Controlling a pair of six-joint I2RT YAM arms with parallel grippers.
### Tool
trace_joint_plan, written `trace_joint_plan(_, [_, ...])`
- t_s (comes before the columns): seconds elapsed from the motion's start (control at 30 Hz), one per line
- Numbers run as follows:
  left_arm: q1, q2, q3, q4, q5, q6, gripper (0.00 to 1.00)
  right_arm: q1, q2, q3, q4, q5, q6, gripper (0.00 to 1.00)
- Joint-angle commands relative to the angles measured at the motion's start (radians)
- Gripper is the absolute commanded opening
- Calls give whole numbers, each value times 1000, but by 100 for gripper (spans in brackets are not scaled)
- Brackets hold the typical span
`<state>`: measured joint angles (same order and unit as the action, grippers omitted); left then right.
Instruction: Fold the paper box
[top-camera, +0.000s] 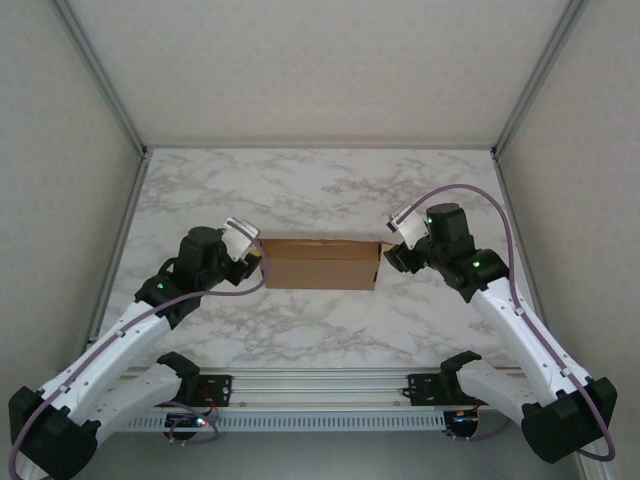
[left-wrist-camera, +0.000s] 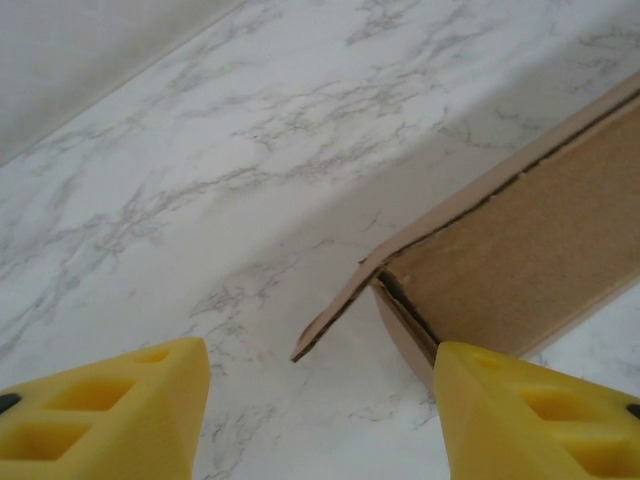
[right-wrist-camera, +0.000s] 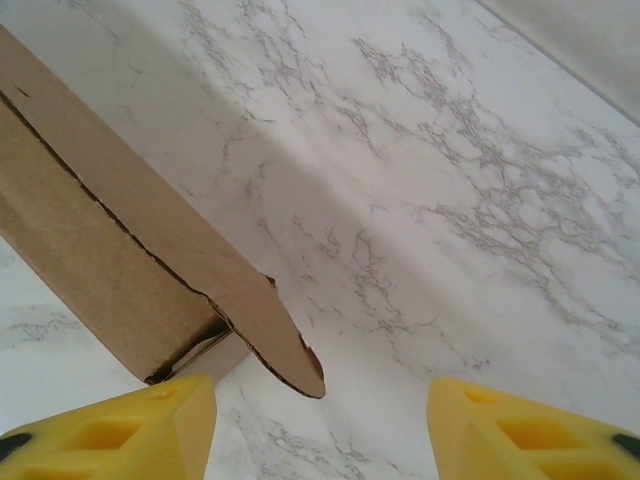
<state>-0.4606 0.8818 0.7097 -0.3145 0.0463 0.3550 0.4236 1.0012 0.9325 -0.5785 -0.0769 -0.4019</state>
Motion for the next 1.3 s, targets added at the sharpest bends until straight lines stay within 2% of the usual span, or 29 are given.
trace_joint_plan(0.0, [10, 6, 29, 13, 38, 22, 62, 6, 14, -8, 27, 10, -12, 58])
trace_joint_plan(0.63, [43, 146, 106, 44, 83, 52, 52, 7, 109, 43, 19, -37, -6, 43])
trace_joint_plan(1.03, [54, 184, 137, 44, 150, 26, 29, 7, 149, 85, 3, -98, 23, 22])
trace_joint_plan(1.27, [56, 197, 151, 37, 199, 21, 18, 7, 169, 92, -1, -124, 37, 19])
